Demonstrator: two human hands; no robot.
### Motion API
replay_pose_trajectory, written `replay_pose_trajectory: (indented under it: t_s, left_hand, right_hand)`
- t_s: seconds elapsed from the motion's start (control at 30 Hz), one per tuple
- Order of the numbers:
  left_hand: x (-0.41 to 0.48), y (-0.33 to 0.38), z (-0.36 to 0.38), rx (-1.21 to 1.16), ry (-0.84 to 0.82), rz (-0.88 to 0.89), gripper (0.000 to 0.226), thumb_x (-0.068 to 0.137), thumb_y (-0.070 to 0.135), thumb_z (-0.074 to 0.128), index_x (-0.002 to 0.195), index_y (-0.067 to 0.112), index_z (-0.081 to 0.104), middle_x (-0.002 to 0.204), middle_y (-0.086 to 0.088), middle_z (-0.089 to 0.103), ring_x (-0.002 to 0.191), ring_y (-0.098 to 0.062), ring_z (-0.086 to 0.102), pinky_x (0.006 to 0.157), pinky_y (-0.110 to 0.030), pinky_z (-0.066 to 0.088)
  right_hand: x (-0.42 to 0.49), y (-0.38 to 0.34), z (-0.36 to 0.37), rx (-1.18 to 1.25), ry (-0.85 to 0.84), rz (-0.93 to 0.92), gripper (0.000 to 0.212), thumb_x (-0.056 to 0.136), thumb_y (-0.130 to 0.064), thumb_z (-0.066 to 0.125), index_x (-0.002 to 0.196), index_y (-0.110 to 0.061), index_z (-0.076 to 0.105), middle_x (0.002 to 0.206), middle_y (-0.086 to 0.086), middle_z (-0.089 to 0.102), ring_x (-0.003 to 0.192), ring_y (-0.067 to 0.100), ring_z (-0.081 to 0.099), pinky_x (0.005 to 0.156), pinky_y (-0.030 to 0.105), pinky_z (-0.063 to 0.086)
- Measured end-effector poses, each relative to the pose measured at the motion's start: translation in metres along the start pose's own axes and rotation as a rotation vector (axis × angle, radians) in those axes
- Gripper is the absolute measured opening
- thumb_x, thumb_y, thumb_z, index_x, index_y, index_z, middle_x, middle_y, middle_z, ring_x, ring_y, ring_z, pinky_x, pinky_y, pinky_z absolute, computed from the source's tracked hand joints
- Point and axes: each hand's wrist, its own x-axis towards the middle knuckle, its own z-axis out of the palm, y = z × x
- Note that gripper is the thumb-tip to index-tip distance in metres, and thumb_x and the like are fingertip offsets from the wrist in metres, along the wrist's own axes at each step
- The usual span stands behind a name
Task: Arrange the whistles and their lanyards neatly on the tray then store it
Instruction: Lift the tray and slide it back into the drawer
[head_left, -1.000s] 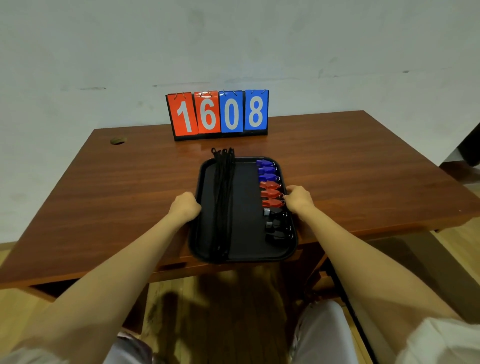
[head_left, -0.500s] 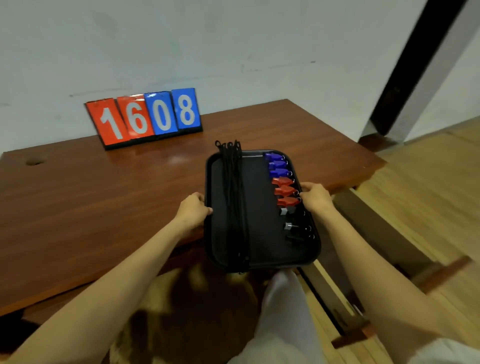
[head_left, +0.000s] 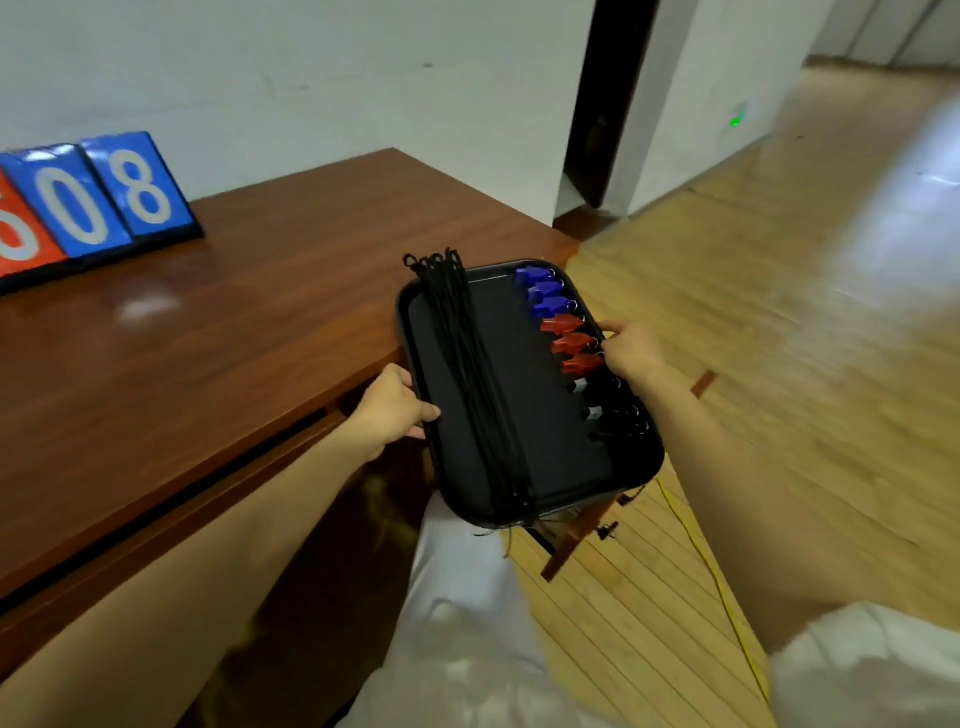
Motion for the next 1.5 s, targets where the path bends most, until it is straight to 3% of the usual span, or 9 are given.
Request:
replay_pose_trajectory:
  t_s: [0.1, 0.2, 0.3, 0.43, 0.57, 0.7, 0.83, 1.27, 1.5]
  left_hand:
    - [-0.002, 0.001, 0.024, 0.018, -0.067, -0.008, 0.066, 0.081, -0.001, 0.069, 0.134, 0.008, 0.03, 0.097, -0.01, 0.06, 0.088, -0.022, 0.063, 0.059, -0.026, 0.053]
    - [-0.005, 0.001, 0.048, 0.006, -0.098, -0.015, 0.055, 0.084, 0.004, 0.067, 0.128, 0.008, 0.035, 0.094, -0.012, 0.064, 0.077, -0.019, 0.067, 0.057, -0.026, 0.055]
    - [-0.008, 0.002, 0.066, 0.052, -0.107, -0.023, 0.027, 0.091, 0.01, 0.059, 0.114, 0.002, 0.047, 0.089, -0.016, 0.067, 0.068, -0.019, 0.067, 0.059, -0.028, 0.058]
    - [-0.007, 0.001, 0.086, 0.061, -0.148, -0.071, 0.033, 0.092, 0.008, 0.056, 0.118, -0.009, 0.05, 0.076, -0.014, 0.065, 0.059, -0.018, 0.066, 0.05, -0.023, 0.056]
    - [-0.007, 0.0, 0.1, 0.053, -0.19, -0.113, 0.034, 0.091, 0.009, 0.059, 0.117, -0.01, 0.049, 0.074, -0.012, 0.064, 0.06, -0.017, 0.066, 0.047, -0.021, 0.055]
    - [-0.007, -0.005, 0.112, 0.019, -0.233, -0.151, 0.032, 0.09, 0.009, 0.061, 0.115, -0.008, 0.051, 0.077, -0.012, 0.064, 0.065, -0.018, 0.067, 0.055, -0.024, 0.058]
    - [-0.002, -0.012, 0.118, -0.035, -0.225, -0.205, 0.039, 0.089, 0.006, 0.061, 0.121, -0.011, 0.046, 0.078, -0.013, 0.063, 0.066, -0.019, 0.067, 0.058, -0.026, 0.057]
    - [0.033, -0.006, 0.11, -0.176, -0.187, -0.384, 0.03, 0.091, -0.001, 0.056, 0.117, -0.012, 0.046, 0.116, -0.032, 0.06, 0.108, -0.038, 0.062, 0.084, -0.034, 0.053]
    - [0.06, -0.006, 0.109, -0.13, -0.161, -0.377, 0.009, 0.089, -0.001, 0.059, 0.085, -0.001, 0.051, 0.085, -0.021, 0.065, 0.087, -0.03, 0.067, 0.079, -0.033, 0.056]
  right_hand:
    - [0.004, 0.022, -0.009, 0.022, 0.014, 0.074, 0.043, 0.093, 0.002, 0.035, 0.119, -0.019, 0.062, 0.084, 0.005, 0.065, 0.083, 0.028, 0.068, 0.074, 0.035, 0.057]
    - [0.002, 0.039, -0.02, 0.051, 0.036, 0.137, 0.041, 0.094, 0.006, 0.031, 0.11, -0.02, 0.059, 0.069, 0.0, 0.059, 0.055, 0.015, 0.064, 0.049, 0.02, 0.052]
    - [0.007, 0.055, -0.025, 0.037, 0.075, 0.174, 0.043, 0.093, 0.006, 0.033, 0.12, -0.012, 0.061, 0.074, 0.002, 0.059, 0.066, 0.021, 0.062, 0.064, 0.03, 0.054]
    - [0.014, 0.071, -0.028, 0.048, 0.071, 0.227, 0.04, 0.091, 0.009, 0.034, 0.112, -0.01, 0.062, 0.076, 0.008, 0.062, 0.088, 0.034, 0.069, 0.085, 0.046, 0.056]
    - [0.026, 0.084, -0.029, 0.027, 0.066, 0.224, 0.038, 0.09, 0.009, 0.037, 0.111, -0.006, 0.064, 0.09, 0.015, 0.067, 0.093, 0.036, 0.068, 0.086, 0.049, 0.056]
    - [0.033, 0.091, -0.028, -0.02, 0.057, 0.26, 0.039, 0.091, 0.011, 0.037, 0.116, -0.005, 0.062, 0.075, 0.009, 0.058, 0.097, 0.038, 0.066, 0.088, 0.049, 0.054]
    - [0.039, 0.092, -0.026, -0.109, 0.016, 0.268, 0.043, 0.091, 0.012, 0.037, 0.126, -0.003, 0.057, 0.1, 0.018, 0.059, 0.097, 0.034, 0.062, 0.089, 0.042, 0.052]
    - [0.073, 0.07, -0.002, -0.264, -0.125, 0.232, 0.037, 0.091, 0.004, 0.05, 0.128, 0.003, 0.053, 0.125, 0.02, 0.06, 0.105, 0.03, 0.062, 0.088, 0.038, 0.052]
    - [0.1, 0.068, 0.007, -0.376, -0.117, 0.201, 0.04, 0.093, 0.003, 0.046, 0.132, 0.0, 0.05, 0.135, 0.016, 0.054, 0.12, 0.029, 0.055, 0.097, 0.034, 0.047]
